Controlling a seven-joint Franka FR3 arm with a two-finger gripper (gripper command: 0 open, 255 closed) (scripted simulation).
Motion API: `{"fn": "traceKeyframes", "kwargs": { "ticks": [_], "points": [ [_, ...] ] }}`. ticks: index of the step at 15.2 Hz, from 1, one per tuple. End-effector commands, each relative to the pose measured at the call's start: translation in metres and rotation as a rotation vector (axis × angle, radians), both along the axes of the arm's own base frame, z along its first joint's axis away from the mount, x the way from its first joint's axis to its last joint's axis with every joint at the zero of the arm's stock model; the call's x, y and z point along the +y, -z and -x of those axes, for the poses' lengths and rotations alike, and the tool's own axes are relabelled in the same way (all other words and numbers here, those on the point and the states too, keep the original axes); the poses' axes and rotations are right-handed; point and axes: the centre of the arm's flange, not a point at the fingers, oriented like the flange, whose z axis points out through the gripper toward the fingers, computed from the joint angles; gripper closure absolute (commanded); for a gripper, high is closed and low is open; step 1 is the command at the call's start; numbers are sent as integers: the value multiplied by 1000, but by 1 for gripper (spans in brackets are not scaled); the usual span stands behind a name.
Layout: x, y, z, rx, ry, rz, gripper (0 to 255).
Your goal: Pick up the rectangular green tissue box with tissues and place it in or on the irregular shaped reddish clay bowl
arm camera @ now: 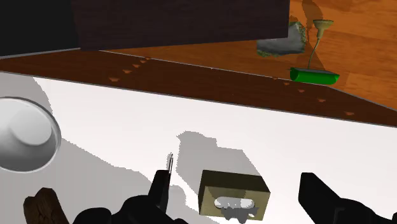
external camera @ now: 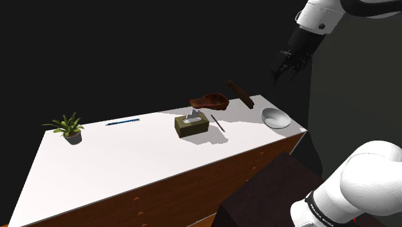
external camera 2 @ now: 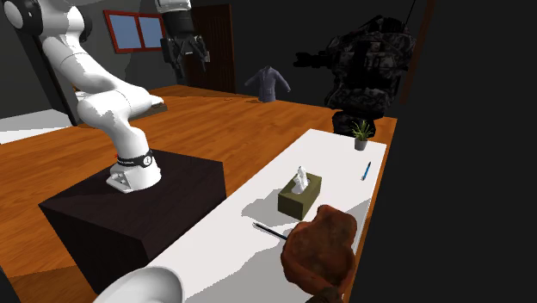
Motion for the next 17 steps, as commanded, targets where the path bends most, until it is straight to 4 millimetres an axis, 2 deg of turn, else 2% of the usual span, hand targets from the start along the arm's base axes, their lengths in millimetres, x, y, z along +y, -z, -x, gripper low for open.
{"fn": "traceKeyframes", "kwargs": {
  "ticks": [1,17],
  "points": [
    [0,0,0,0,0,0,0],
    [53,156,-115,-85,295,-126,0]
  ]
}}
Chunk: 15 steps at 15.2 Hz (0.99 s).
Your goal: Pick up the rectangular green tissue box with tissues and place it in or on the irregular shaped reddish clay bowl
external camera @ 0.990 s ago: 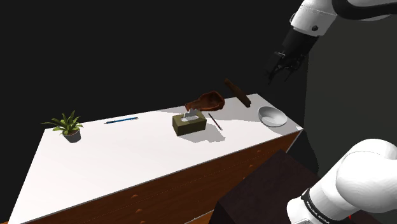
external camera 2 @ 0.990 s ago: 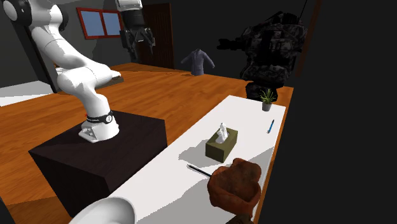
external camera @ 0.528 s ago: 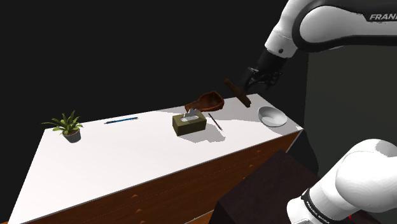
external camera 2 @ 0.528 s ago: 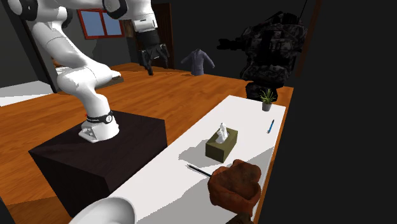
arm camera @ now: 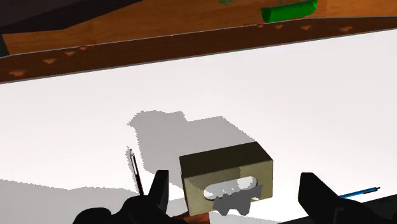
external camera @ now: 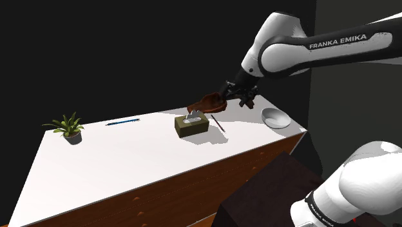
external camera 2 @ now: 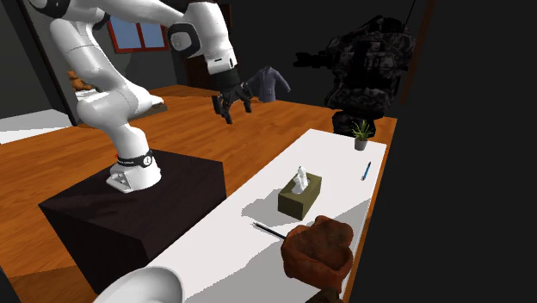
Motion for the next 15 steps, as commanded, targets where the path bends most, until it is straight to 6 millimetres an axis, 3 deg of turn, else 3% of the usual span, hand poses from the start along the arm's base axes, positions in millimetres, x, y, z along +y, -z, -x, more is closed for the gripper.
{"fn": "traceKeyframes", "kwargs": {
  "ticks": [1,15],
  "points": [
    [4,17,-17,-15,39,-17,0],
    [34,139,-140,-89,297,-127,0]
  ]
}}
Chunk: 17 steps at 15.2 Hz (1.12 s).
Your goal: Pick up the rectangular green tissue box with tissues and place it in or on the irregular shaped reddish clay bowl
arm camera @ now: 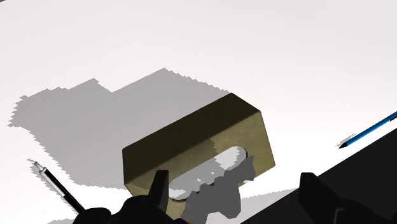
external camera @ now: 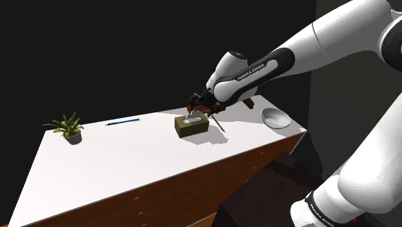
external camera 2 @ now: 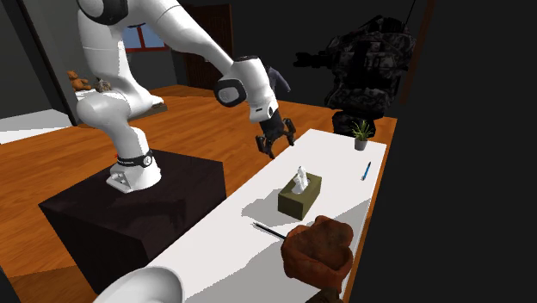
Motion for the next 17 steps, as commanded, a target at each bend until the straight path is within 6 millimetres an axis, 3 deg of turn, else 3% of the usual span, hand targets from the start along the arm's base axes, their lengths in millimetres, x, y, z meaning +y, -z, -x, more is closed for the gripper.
{"fn": "traceKeyframes", "kwargs": {
  "ticks": [1,5,12,17],
  "points": [
    [4,15,-21,-12,39,-17,0],
    [8,43,-54,-31,103,-44,0],
    [13,77,-67,-31,103,-44,0],
    [14,80,-68,-31,103,-44,0]
  ]
}}
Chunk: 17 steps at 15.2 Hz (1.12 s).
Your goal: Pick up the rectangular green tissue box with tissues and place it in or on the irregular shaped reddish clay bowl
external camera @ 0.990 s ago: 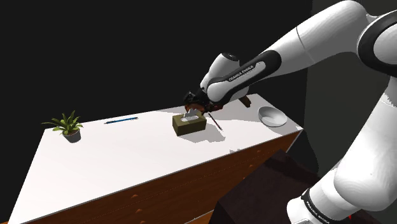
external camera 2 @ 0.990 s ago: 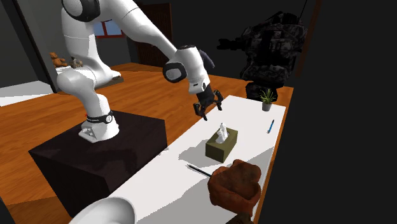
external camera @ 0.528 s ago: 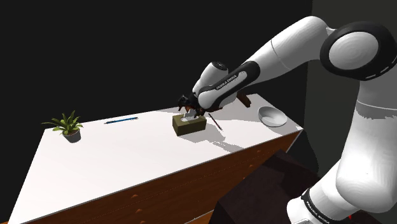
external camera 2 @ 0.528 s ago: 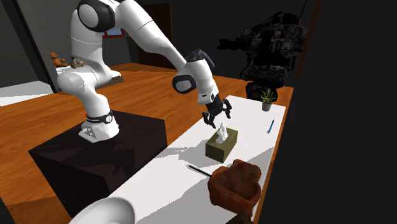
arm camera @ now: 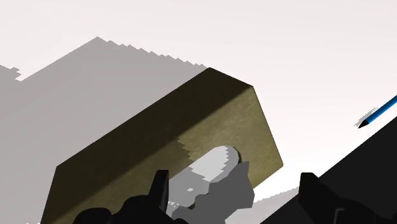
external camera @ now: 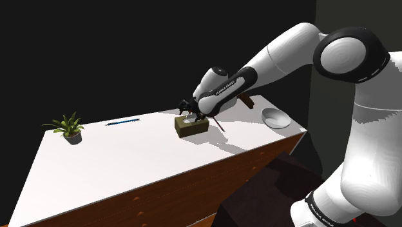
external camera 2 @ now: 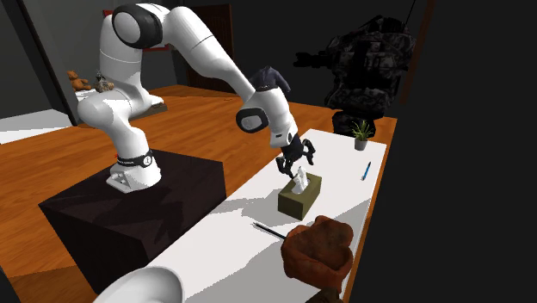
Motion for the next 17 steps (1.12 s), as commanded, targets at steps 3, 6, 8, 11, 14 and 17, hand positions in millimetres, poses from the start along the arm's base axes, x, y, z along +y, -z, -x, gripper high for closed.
{"fn": "traceKeyframes", "kwargs": {
  "ticks": [3,6,8,11,14,17],
  "points": [
    [0,0,0,0,0,0,0],
    [0,0,0,0,0,0,255],
    [0,1,0,0,0,0,255],
    [1,1,-1,0,0,0,255],
    [0,-5,0,0,0,0,255],
    [0,-21,0,0,0,0,255]
  ]
}}
